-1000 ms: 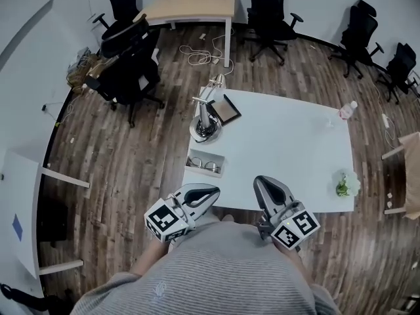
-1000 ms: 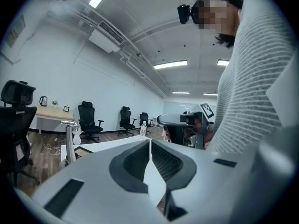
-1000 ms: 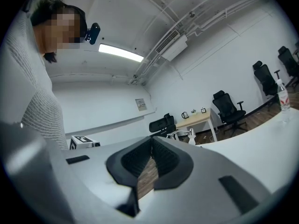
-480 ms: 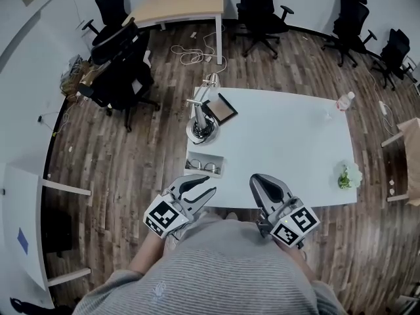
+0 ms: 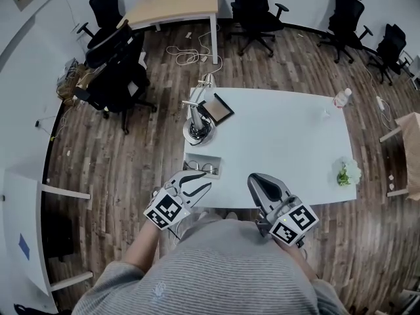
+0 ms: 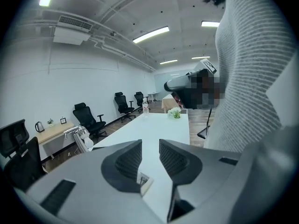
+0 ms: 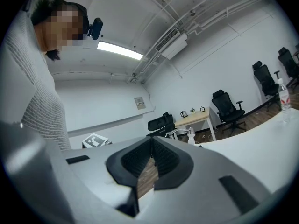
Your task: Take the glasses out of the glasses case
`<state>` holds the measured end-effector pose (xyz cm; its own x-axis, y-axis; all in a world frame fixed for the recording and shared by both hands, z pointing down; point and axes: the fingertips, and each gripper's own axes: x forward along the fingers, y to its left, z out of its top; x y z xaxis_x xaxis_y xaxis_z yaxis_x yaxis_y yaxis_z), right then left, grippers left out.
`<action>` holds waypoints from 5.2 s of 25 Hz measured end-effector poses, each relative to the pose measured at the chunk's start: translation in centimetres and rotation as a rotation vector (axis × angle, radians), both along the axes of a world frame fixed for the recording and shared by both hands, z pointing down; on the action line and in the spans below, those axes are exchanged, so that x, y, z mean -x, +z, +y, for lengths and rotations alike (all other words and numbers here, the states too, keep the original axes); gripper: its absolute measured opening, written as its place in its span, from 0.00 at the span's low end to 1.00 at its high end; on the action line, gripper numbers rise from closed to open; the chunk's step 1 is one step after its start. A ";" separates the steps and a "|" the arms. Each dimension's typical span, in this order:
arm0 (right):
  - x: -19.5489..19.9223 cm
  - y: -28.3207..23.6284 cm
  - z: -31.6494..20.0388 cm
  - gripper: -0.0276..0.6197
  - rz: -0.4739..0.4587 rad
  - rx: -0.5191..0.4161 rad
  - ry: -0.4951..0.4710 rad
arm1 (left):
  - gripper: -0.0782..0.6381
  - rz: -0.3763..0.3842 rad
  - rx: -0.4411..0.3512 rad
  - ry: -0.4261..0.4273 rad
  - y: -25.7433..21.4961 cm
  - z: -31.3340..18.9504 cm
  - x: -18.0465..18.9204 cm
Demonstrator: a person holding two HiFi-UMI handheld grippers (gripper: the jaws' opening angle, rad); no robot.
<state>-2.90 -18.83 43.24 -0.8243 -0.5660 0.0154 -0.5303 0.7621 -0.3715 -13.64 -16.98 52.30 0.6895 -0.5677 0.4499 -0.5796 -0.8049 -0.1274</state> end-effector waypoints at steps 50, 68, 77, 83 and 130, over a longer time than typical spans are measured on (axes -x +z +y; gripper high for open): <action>-3.4 0.7 0.9 0.07 0.013 0.021 0.141 | 0.27 -0.665 0.101 0.352 14.7 -2.8 1.5; -4.4 0.7 1.0 0.07 0.016 0.029 0.180 | 0.27 -0.782 0.176 0.392 19.3 -4.4 2.5; -5.3 0.8 1.3 0.07 0.016 0.034 0.199 | 0.27 -0.814 0.187 0.399 20.5 -4.6 2.7; -5.6 0.9 1.4 0.07 0.019 0.036 0.204 | 0.27 -0.868 0.206 0.413 21.8 -5.1 2.8; -5.3 0.9 1.7 0.07 0.032 0.027 0.187 | 0.16 -0.696 0.101 0.195 18.2 -6.9 2.2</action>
